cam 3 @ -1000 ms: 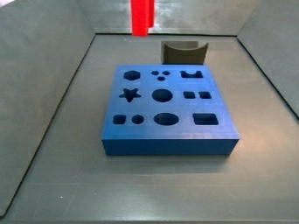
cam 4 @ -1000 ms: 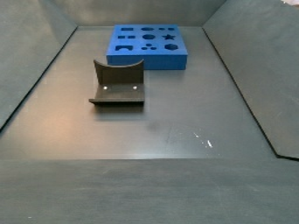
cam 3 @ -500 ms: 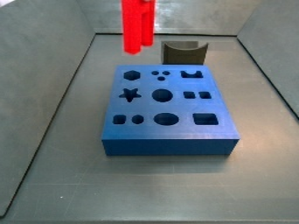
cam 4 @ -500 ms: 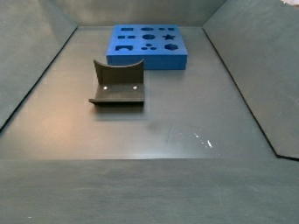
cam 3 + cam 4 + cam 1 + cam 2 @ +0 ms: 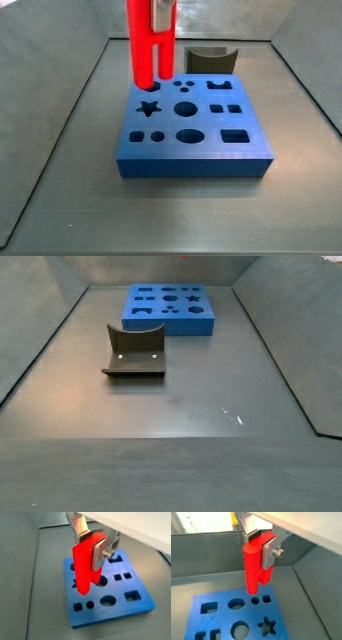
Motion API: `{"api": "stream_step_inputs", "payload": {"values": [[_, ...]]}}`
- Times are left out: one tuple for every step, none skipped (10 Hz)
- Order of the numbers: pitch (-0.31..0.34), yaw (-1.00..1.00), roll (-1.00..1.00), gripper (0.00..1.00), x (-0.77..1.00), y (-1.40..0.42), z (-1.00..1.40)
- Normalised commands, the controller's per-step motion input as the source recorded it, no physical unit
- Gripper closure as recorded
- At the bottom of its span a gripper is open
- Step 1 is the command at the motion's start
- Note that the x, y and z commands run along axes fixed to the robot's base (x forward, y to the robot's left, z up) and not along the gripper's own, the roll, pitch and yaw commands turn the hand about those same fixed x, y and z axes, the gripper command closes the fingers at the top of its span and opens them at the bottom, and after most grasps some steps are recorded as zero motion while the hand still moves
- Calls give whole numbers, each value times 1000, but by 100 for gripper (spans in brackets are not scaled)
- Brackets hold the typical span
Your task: Insert the square-circle object.
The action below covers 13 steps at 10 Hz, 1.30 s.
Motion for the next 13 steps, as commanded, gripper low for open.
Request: {"api": "stream_step_inputs", "payload": {"values": [[0, -1000, 39, 100, 0, 0, -303], [0, -1000, 37, 100, 0, 0, -303], [0, -1000, 37, 100, 0, 0, -303], [0, -1000, 37, 100, 0, 0, -303], [0, -1000, 39, 100, 0, 0, -303], [0, -1000, 39, 100, 0, 0, -303], [0, -1000, 37, 100, 0, 0, -303], [0, -1000, 23, 100, 0, -46, -351], [-56, -751, 66, 100, 20, -471, -566], [-6, -537, 3, 100, -71, -214, -494], [0, -203, 69, 100, -266, 0, -146], [-36, -111, 56, 100, -229, 0, -280], [-110, 0, -14, 100, -229, 0, -477]]}}
